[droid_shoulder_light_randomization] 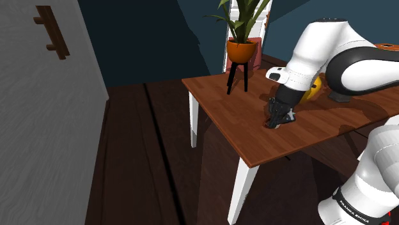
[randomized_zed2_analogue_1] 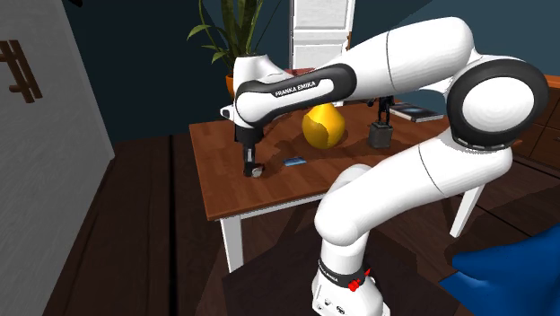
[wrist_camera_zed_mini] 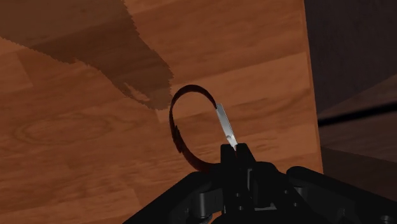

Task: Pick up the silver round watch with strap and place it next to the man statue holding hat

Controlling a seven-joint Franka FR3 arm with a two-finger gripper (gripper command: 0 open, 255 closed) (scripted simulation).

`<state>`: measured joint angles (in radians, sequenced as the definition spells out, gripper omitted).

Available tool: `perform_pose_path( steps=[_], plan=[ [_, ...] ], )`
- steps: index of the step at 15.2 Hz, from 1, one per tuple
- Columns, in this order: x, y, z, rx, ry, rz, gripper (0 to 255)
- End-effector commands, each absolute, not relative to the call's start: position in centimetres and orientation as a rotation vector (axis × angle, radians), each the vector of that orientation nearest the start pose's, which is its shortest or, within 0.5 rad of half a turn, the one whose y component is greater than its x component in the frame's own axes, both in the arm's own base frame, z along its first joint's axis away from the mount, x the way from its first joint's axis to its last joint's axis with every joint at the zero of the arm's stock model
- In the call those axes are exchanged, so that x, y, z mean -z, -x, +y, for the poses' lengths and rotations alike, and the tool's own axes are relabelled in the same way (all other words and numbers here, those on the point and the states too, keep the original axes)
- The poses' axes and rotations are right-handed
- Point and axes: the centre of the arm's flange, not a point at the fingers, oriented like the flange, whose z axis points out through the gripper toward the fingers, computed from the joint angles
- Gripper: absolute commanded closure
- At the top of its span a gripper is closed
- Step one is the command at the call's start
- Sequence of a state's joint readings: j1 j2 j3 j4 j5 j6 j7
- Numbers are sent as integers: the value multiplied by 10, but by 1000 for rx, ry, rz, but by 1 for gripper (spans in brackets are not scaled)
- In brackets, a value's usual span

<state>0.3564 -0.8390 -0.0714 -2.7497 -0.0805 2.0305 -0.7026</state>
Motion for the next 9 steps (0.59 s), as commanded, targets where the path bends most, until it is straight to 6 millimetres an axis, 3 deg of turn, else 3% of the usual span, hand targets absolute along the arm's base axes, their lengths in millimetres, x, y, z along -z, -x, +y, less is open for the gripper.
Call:
perform_pose_path(
  steps=[1,9],
  plan=[
    [-469,-300,83,178,2760,-1580,255],
    [-511,-300,83,178,2760,-1580,255]
  ],
)
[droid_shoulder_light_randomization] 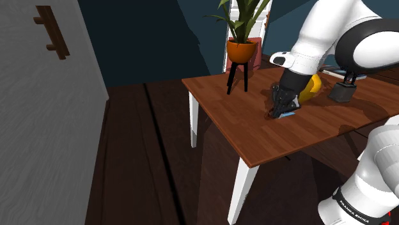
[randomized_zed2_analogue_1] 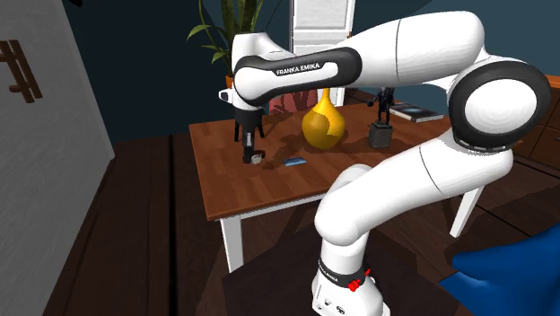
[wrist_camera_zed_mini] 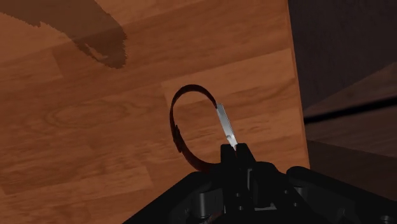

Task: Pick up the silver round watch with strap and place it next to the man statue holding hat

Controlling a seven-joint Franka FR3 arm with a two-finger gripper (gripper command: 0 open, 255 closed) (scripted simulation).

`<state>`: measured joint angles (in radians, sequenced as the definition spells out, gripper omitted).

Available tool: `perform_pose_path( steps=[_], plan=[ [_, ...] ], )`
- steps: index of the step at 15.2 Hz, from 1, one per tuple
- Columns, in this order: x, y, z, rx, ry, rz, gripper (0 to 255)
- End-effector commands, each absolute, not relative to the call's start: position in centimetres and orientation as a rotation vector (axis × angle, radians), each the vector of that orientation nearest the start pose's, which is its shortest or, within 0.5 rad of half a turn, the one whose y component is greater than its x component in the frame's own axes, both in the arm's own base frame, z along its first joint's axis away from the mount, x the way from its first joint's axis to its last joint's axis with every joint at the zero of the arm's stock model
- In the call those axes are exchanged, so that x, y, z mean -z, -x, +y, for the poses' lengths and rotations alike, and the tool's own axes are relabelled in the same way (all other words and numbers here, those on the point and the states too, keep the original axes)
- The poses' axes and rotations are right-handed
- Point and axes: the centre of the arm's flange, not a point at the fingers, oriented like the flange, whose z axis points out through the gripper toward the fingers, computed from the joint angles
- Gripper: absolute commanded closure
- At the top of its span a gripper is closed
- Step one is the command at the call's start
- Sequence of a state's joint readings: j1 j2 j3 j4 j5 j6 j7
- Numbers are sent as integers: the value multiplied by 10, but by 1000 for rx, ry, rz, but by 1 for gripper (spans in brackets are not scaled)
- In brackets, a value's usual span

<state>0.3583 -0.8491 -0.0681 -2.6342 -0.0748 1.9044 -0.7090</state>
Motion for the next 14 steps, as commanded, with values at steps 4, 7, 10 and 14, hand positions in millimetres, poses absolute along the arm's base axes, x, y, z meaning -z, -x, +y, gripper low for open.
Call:
perform_pose_path(
  steps=[4,7,10,14],
  plan=[
    [-532,-299,83,178,2760,-1580,255],
    [-548,-300,83,178,2760,-1580,255],
    [-564,-300,83,178,2760,-1580,255],
    [-585,-300,83,178,2760,-1580,255]
  ],
)
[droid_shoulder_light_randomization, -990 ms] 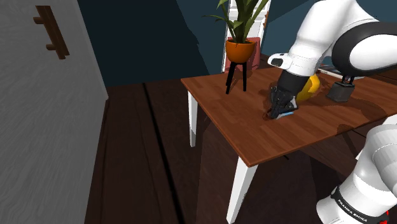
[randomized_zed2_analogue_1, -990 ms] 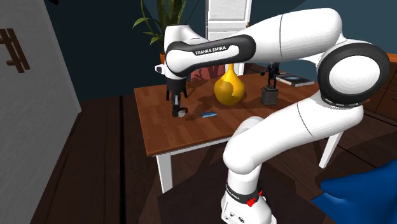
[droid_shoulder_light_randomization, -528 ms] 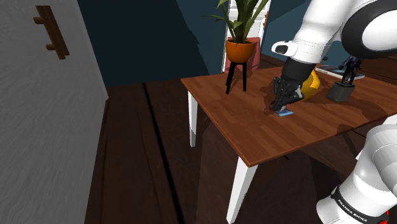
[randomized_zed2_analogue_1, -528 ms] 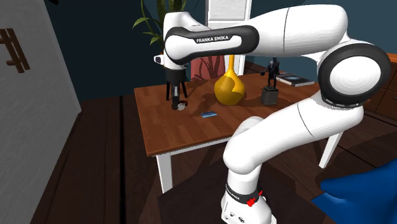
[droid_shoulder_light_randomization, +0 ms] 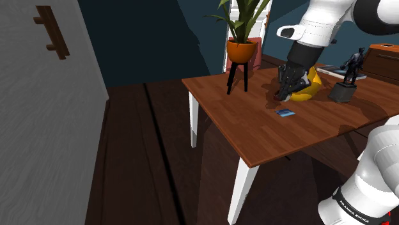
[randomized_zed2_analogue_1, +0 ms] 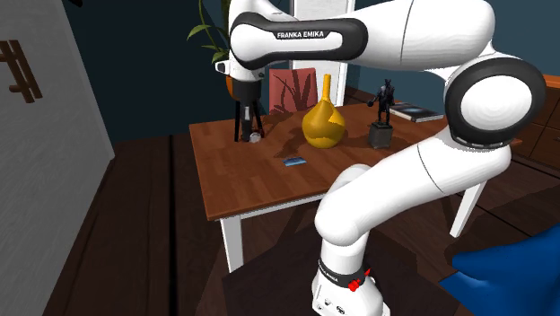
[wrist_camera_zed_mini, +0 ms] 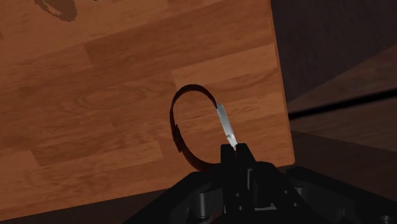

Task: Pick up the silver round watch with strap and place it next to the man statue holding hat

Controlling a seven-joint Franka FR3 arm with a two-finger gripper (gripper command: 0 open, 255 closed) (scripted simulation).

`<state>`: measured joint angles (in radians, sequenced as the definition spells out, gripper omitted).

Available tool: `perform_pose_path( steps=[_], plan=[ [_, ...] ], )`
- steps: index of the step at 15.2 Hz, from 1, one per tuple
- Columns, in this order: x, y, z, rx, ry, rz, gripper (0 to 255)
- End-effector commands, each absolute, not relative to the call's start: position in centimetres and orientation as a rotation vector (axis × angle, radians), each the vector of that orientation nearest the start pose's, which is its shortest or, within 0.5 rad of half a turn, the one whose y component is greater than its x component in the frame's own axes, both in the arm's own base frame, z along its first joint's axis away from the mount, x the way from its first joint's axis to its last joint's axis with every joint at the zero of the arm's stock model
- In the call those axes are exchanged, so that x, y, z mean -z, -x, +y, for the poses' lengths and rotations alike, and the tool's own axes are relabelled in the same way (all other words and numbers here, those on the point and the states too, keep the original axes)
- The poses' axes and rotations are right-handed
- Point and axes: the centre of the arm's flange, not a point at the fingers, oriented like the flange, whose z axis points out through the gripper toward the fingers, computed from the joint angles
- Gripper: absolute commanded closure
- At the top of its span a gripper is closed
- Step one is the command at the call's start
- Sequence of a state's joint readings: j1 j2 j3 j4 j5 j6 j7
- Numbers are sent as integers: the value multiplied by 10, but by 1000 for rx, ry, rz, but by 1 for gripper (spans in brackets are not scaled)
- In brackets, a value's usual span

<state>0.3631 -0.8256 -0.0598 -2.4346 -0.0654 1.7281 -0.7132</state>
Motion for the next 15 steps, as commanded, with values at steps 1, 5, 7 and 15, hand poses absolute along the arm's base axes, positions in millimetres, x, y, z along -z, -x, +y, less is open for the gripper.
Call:
perform_pose_path(
  steps=[1,5,7,15],
  plan=[
    [-590,-300,83,178,2760,-1580,255],
    [-611,-300,83,178,2760,-1580,255],
    [-622,-300,83,178,2760,-1580,255],
    [-664,-300,83,178,2760,-1580,255]
  ],
)
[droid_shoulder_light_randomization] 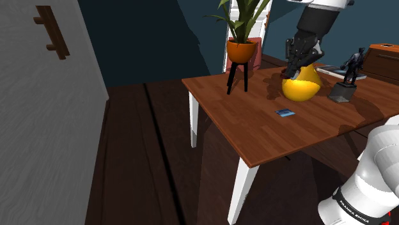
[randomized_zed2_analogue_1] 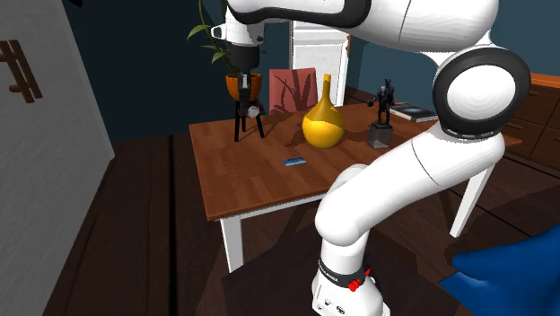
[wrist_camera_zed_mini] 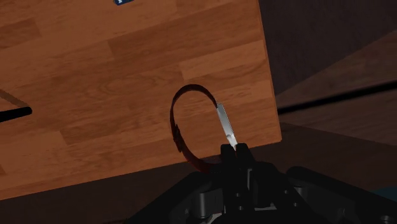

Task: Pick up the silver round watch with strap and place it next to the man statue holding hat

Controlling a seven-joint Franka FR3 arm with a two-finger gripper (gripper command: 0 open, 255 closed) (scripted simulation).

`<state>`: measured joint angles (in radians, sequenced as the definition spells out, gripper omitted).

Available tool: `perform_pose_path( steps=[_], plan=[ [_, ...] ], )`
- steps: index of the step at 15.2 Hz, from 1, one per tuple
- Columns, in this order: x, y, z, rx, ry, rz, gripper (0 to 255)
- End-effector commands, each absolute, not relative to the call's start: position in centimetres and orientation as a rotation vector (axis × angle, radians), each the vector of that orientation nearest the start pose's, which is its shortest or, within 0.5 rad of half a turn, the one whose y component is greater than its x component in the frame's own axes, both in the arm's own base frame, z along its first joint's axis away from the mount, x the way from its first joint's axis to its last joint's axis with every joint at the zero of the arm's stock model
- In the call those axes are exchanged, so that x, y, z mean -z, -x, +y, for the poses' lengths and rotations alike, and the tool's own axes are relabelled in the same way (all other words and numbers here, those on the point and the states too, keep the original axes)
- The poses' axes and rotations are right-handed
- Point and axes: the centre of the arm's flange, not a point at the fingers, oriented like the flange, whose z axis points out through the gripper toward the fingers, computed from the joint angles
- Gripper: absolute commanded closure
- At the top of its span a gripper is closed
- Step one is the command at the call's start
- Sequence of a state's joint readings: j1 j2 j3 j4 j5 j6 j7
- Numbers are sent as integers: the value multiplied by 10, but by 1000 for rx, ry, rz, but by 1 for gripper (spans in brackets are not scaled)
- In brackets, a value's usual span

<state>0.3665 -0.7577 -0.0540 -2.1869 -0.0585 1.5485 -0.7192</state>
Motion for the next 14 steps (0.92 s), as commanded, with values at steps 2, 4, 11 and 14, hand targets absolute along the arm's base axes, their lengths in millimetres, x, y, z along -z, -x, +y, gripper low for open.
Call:
perform_pose_path(
  steps=[2,4,11,14],
  plan=[
    [-674,-300,83,178,2760,-1580,255],
    [-685,-300,83,178,2760,-1580,255],
    [-722,-300,83,178,2760,-1580,255],
    [-738,-300,83,178,2760,-1580,255]
  ],
)
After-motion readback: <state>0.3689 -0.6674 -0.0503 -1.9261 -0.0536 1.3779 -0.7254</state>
